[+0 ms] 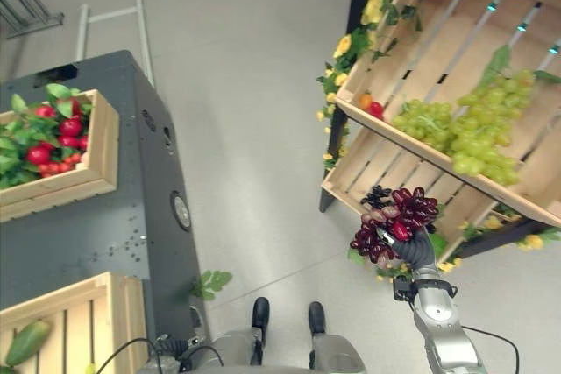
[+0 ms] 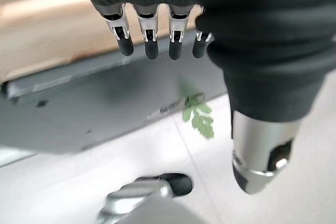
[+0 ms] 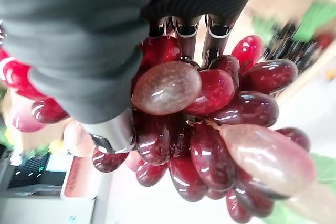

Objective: Pick up the fruits from the basket on one side to the basket on the other side

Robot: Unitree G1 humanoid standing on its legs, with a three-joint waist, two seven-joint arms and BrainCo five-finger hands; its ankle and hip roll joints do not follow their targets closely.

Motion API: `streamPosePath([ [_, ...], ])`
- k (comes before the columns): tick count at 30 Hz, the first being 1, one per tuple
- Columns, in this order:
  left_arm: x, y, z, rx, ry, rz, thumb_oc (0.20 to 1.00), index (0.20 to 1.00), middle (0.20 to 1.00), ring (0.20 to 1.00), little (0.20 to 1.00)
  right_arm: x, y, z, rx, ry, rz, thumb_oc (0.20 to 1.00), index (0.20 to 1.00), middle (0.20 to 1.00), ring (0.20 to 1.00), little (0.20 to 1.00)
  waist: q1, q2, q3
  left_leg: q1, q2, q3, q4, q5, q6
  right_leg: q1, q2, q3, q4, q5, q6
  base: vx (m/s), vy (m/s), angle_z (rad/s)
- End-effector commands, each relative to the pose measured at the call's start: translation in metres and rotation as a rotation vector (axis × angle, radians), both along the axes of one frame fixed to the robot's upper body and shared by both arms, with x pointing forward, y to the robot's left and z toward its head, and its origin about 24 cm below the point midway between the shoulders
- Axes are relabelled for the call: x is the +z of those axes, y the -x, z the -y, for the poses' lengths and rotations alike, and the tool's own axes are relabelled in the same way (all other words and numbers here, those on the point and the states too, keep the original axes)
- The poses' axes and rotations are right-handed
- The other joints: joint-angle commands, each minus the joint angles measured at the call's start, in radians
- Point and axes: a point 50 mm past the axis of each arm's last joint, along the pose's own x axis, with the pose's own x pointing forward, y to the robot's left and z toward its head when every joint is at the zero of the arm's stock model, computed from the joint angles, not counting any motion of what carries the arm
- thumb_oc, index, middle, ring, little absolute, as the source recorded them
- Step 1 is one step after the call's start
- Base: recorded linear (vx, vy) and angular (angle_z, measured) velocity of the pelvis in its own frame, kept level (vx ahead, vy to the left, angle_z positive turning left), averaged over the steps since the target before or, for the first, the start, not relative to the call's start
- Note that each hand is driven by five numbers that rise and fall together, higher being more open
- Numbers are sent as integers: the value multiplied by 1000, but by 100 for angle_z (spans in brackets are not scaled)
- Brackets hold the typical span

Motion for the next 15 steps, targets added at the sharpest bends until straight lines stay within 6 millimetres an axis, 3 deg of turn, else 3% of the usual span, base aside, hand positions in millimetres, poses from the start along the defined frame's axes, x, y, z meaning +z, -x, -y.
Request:
streamPosePath([
  [1, 14, -37, -11, -126, -74, 84, 1000, 1000, 1000, 1000, 1000, 53, -27, -12, 56, -6, 280, 200, 200, 200, 200, 200, 11, -71, -12, 46, 28, 23, -32, -33, -26, 75, -52, 82, 25, -79, 119, 12, 205, -48],
  [2, 17, -45, -11, -162, -75, 102, 1000, 1000, 1000, 1000, 1000, 55, -29, -16, 75, -6, 286, 200, 200, 200, 200, 200, 7, -73, -11, 48, 28, 48, -34, -39, -22, 51, -61, 81, 24, -56, 137, -120, 161, -72],
  [3, 27, -62, -18, -174, -99, 165, 1000, 1000, 1000, 1000, 1000, 59, -35, -26, 116, -18, 306, 200, 200, 200, 200, 200, 12, -74, -7, 40, 39, 92, -37, -44, -24, 12, -74, 36, 20, -33, 150, -151, 192, -92],
  [4, 32, -70, -21, -188, -112, 194, 1000, 1000, 1000, 1000, 1000, 60, -37, -31, 133, -23, 310, 200, 200, 200, 200, 200, 22, -76, -10, 38, 45, 116, -37, -47, -25, 2, -81, -16, 12, -26, 151, -127, 117, -110],
  [5, 32, -70, -21, -188, -112, 194, 1000, 1000, 1000, 1000, 1000, 60, -37, -31, 133, -24, 311, 200, 200, 200, 200, 200, 22, -76, -10, 38, 45, 117, -36, -49, -25, 2, -81, -15, 11, -26, 151, 1, 38, -119],
  [6, 35, -72, -28, -186, -116, 201, 1000, 1000, 1000, 1000, 1000, 58, -39, -38, 163, -27, 302, 200, 200, 200, 200, 200, 36, -81, -23, 51, 56, 156, -36, -63, -32, 0, -111, -123, -6, -3, 160, 53, -8, -107],
  [11, 35, -72, -29, -185, -98, 190, 1000, 1000, 1000, 1000, 1000, 63, -39, -38, 181, -16, 309, 200, 200, 200, 200, 200, 34, -85, -33, 79, 68, 163, -32, -72, -35, 5, -126, -140, -11, 28, 161, 59, 18, -51],
  [15, 24, -55, -19, -203, -67, 124, 1000, 1000, 1000, 1000, 1000, 67, -34, -33, 157, -26, 323, 200, 200, 200, 200, 200, 35, -90, -53, 121, 57, 164, -37, -92, -34, 36, -128, -158, -30, 19, 154, 86, 3, -1],
])
